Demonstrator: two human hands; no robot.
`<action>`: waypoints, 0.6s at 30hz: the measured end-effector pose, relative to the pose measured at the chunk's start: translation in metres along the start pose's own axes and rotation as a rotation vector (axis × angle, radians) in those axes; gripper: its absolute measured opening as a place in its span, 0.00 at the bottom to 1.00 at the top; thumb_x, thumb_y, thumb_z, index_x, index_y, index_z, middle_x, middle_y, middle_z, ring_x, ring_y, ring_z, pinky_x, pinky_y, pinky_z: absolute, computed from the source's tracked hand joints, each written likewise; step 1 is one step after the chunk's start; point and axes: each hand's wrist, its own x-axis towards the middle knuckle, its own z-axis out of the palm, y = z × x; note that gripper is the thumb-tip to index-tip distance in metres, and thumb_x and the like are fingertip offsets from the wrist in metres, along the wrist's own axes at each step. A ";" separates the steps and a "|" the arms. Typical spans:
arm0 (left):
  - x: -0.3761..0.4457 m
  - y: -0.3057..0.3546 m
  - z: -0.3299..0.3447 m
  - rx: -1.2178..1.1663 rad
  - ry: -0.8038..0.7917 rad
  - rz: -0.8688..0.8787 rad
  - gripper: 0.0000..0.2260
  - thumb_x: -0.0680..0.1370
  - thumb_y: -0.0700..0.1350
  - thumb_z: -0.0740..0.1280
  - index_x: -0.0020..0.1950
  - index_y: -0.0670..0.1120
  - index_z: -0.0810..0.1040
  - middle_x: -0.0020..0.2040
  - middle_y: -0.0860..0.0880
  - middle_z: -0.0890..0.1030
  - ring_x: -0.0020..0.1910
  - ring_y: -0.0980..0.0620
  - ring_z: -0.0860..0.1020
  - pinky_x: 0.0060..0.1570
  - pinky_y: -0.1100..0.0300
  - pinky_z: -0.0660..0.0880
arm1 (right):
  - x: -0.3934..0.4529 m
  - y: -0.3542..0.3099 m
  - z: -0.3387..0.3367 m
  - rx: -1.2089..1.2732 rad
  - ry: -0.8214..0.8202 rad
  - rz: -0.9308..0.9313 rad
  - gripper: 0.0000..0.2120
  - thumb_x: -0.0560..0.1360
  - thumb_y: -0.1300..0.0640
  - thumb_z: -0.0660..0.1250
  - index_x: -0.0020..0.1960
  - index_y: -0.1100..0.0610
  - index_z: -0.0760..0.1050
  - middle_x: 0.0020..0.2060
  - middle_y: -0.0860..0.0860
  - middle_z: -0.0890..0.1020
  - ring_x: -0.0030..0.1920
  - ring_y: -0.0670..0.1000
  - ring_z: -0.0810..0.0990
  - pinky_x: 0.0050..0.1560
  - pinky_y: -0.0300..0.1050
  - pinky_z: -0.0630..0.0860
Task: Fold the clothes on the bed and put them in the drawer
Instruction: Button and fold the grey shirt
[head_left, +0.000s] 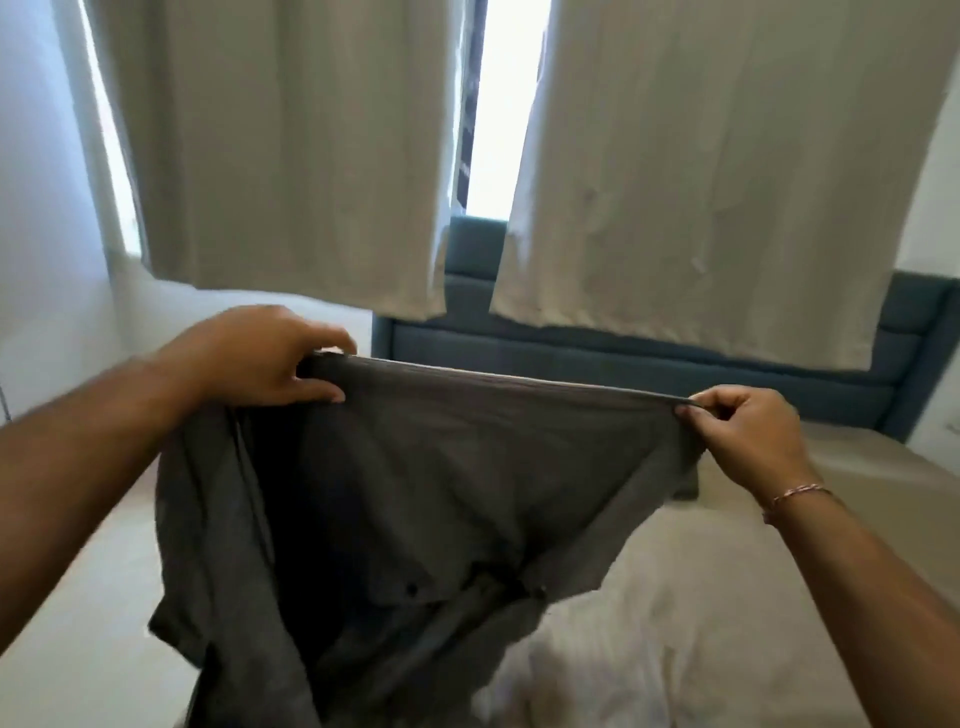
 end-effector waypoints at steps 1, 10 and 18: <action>0.016 -0.002 -0.021 0.117 -0.001 -0.039 0.18 0.75 0.69 0.68 0.59 0.61 0.80 0.48 0.54 0.85 0.48 0.48 0.84 0.47 0.52 0.80 | 0.019 -0.016 -0.014 -0.059 0.034 -0.046 0.05 0.74 0.60 0.77 0.40 0.53 0.86 0.34 0.49 0.85 0.37 0.48 0.81 0.40 0.42 0.72; 0.128 0.015 -0.183 0.220 0.438 -0.360 0.03 0.78 0.50 0.67 0.46 0.56 0.80 0.53 0.49 0.84 0.52 0.41 0.83 0.45 0.53 0.76 | 0.152 -0.119 -0.139 -0.388 0.469 -0.200 0.03 0.74 0.60 0.72 0.44 0.58 0.85 0.43 0.61 0.86 0.45 0.66 0.83 0.43 0.52 0.78; 0.157 0.030 -0.250 0.012 0.371 -0.428 0.07 0.74 0.48 0.70 0.36 0.54 0.78 0.41 0.50 0.82 0.44 0.43 0.81 0.51 0.47 0.82 | 0.153 -0.161 -0.222 -0.165 0.187 0.168 0.14 0.71 0.57 0.63 0.34 0.64 0.81 0.28 0.59 0.83 0.32 0.61 0.81 0.34 0.45 0.74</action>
